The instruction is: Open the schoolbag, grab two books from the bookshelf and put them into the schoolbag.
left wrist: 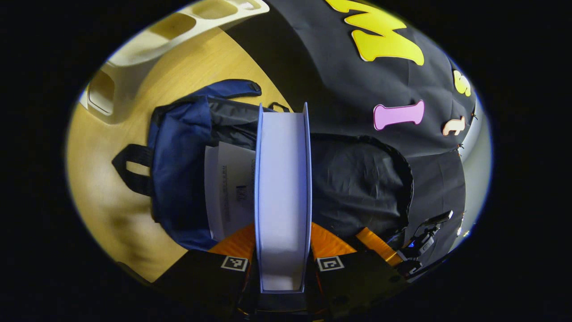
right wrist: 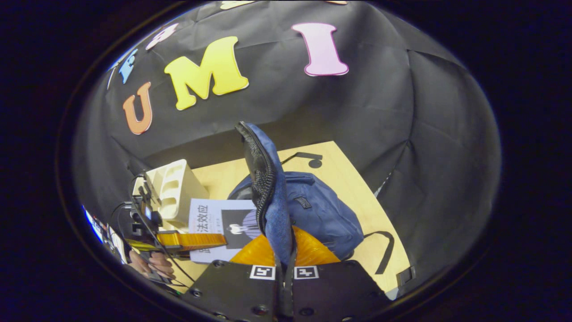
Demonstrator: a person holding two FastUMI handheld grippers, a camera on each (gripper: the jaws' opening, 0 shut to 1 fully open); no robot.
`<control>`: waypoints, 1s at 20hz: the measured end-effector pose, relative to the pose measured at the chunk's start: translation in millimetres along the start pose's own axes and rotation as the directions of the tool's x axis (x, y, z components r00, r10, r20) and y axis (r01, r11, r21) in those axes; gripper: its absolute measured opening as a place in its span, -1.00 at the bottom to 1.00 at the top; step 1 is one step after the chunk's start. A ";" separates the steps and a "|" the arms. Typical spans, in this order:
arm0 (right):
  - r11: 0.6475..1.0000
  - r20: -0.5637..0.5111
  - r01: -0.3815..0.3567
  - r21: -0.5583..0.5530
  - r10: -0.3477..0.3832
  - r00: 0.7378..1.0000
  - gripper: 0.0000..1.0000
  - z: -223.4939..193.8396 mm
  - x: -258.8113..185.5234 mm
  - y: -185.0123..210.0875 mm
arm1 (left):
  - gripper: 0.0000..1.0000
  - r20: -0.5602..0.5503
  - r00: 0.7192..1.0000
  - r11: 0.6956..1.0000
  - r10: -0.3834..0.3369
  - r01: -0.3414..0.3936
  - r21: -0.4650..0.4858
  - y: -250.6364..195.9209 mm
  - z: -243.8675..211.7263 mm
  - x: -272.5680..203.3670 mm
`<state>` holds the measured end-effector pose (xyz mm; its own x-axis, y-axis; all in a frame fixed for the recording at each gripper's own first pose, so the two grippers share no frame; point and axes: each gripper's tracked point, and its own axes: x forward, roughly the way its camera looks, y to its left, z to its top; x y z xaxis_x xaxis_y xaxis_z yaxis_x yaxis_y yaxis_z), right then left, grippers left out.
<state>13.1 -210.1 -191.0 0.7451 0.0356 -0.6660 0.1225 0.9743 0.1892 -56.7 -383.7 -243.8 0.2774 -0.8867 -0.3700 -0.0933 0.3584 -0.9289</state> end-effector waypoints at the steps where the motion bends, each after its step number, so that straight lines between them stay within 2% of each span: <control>1: 1.000 0.001 -0.001 -0.008 0.002 1.000 -0.99 1.4 -0.8 1.5 | -0.16 0.001 1.000 1.000 -0.007 0.007 0.012 -0.8 0.2 6.8; 3: 1.000 0.006 -0.003 -0.025 0.003 1.000 -0.99 4.5 -1.6 4.9 | -0.15 -0.002 1.000 1.000 -0.025 0.025 0.012 -0.2 1.8 21.2; 4: 1.000 0.006 -0.005 -0.030 0.005 1.000 -0.99 4.0 -2.1 6.1 | -0.09 -0.004 0.999 0.999 -0.035 0.035 -0.002 0.0 2.0 27.5; 5: 0.999 0.004 -0.009 -0.031 0.009 1.000 -0.99 4.2 -1.6 6.9 | -0.15 -0.004 0.999 0.999 -0.048 0.048 -0.012 0.8 1.2 33.0; 8: 0.999 -0.002 -0.017 -0.039 0.017 1.000 -0.99 5.0 -0.3 9.4 | -0.16 0.006 0.997 0.996 -0.081 0.081 -0.029 2.5 1.6 46.6; 16: 0.998 -0.007 -0.017 -0.054 0.017 1.000 -0.99 7.5 4.1 7.9 | -0.13 0.042 0.991 0.989 -0.128 0.131 -0.065 10.9 -0.6 77.0; 19: 0.998 -0.010 -0.017 -0.055 0.016 1.000 -0.99 7.5 5.8 7.9 | -0.12 0.034 0.991 0.989 -0.128 0.130 -0.070 13.3 0.2 80.0; 20: 0.998 -0.011 -0.016 -0.056 0.015 1.000 -0.99 6.7 6.1 8.5 | -0.27 0.032 0.992 0.990 -0.124 0.126 -0.067 13.6 0.9 79.8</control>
<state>23.1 -203.1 -188.6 0.7396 0.0531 -0.6709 0.0738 0.9845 0.1592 -34.9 -449.4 -286.0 0.3174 -0.9145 -0.2509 -0.1218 0.2231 -0.9672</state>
